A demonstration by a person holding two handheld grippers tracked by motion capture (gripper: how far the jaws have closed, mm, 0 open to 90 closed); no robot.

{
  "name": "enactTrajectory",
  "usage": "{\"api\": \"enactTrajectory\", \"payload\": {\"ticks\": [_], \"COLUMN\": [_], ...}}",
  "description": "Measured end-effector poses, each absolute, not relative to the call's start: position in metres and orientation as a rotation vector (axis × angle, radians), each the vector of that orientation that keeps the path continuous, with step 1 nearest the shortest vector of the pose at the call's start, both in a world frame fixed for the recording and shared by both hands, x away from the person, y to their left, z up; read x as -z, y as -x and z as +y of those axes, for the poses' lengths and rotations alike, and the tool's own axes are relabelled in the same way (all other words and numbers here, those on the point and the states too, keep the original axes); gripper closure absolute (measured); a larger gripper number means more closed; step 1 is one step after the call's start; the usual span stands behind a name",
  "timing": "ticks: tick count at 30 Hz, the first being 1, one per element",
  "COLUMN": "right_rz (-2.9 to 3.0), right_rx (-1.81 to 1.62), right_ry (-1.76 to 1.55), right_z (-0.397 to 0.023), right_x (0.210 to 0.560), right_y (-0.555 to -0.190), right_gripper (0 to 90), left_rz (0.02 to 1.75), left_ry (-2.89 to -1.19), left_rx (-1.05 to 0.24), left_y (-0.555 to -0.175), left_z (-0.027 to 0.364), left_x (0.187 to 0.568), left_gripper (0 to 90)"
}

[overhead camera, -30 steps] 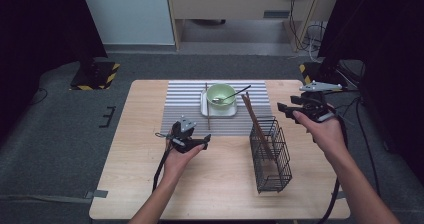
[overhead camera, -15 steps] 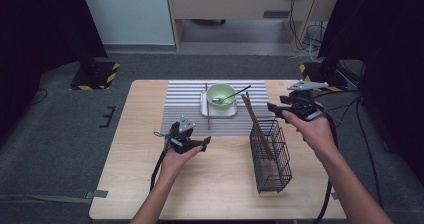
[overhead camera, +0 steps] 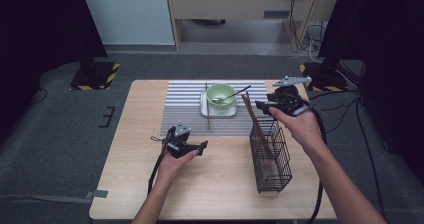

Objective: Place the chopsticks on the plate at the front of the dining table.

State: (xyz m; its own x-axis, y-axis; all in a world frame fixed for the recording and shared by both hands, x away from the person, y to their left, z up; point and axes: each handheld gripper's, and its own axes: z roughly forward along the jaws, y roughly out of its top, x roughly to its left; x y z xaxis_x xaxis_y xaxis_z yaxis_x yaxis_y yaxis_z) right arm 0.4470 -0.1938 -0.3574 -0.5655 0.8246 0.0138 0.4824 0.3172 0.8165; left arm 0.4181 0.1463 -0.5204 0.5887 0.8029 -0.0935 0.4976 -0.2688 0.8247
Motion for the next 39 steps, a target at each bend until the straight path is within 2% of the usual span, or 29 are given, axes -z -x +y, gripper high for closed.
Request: {"api": "enactTrajectory", "payload": {"ticks": [6,13,17,20,23,32,39], "right_rz": [2.169,2.16,2.163,2.157,2.156,2.181,2.198], "right_rx": [-1.152,-1.16,-1.153,-1.144,-1.137,-1.131,-1.142], "right_ry": [-1.159,-1.148,-1.154,-1.165,-1.162,-1.161,-1.139], "right_z": [-0.186,-0.18,-0.18,-0.177,-0.173,-0.167,-0.163], "right_x": [0.357,0.356,0.358,0.36,0.363,0.372,0.373], "right_y": [-0.45,-0.45,-0.451,-0.453,-0.453,-0.457,-0.456], "right_gripper": [52.1,55.3,53.8,47.9,47.7,54.1,63.2], "left_rz": [1.027,1.033,1.048,1.056,1.067,1.065,1.066], "left_ry": [-1.968,-1.965,-1.947,-1.942,-1.931,-1.922,-1.919], "left_rx": [-0.494,-0.493,-0.494,-0.489,-0.491,-0.492,-0.496], "left_y": [-0.413,-0.411,-0.411,-0.411,-0.411,-0.409,-0.409], "left_z": [0.151,0.155,0.159,0.162,0.165,0.167,0.168], "left_x": [0.521,0.52,0.52,0.521,0.52,0.519,0.519], "left_gripper": [10.8,10.8,10.8,10.8,10.8,10.8,10.8]}}
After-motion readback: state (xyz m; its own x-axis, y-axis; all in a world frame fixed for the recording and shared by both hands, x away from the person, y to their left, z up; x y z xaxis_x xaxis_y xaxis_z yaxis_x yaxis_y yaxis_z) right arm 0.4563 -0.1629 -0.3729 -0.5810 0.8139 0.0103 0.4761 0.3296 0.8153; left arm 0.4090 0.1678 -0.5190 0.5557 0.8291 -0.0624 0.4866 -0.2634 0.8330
